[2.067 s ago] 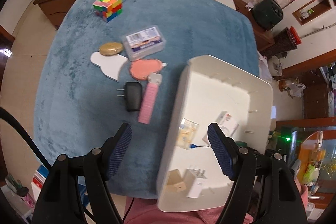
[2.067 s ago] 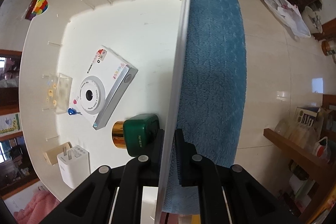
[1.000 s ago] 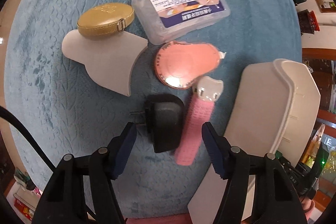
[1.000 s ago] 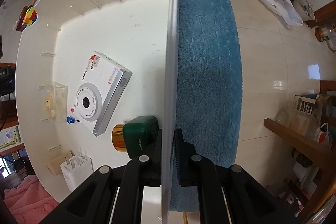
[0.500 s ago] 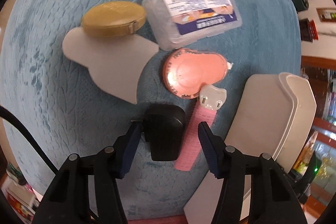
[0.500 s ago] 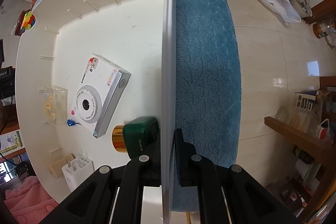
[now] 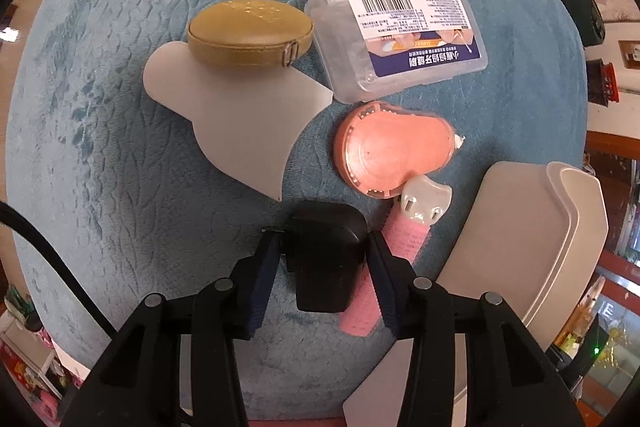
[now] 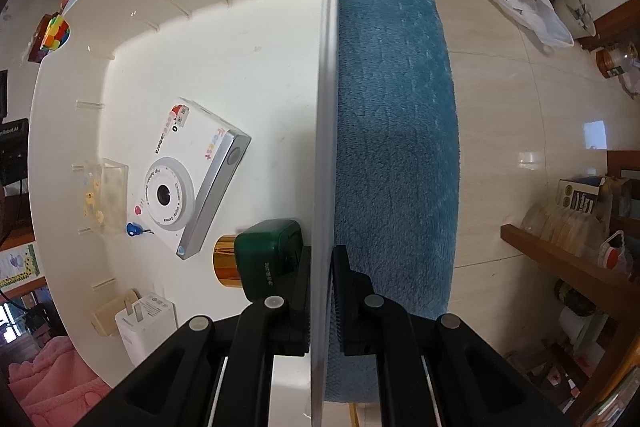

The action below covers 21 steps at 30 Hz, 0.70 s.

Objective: Organize rigid objects
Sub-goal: 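Close the left gripper on the black charger, then carry the black charger with the left gripper over the tray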

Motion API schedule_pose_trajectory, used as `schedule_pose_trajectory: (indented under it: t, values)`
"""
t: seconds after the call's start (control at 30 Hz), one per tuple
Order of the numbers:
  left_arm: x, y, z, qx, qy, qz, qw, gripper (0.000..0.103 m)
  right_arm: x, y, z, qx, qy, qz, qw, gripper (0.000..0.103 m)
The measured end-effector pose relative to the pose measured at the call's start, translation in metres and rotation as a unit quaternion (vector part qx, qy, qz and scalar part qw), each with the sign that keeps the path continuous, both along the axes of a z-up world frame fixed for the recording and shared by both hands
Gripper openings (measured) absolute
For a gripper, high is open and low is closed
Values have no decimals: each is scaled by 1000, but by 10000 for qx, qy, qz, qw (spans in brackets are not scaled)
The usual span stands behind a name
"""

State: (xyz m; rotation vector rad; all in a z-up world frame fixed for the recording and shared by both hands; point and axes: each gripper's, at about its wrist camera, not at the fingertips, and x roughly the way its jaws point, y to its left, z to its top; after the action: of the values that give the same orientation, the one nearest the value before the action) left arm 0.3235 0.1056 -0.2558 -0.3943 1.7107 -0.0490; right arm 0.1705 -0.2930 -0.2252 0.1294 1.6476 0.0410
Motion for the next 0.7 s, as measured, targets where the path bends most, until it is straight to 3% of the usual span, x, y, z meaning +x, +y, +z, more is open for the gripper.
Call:
schedule_pose_trajectory:
  t: [0.2,0.7]
  values:
    - [-12,-30,12,169,-163,37,9997,44,0,4,1,8,1,33,10000,9]
    - [-70,-38,26,290,-92,439,9986,44,-3,2,0,132,140,312,9993,8]
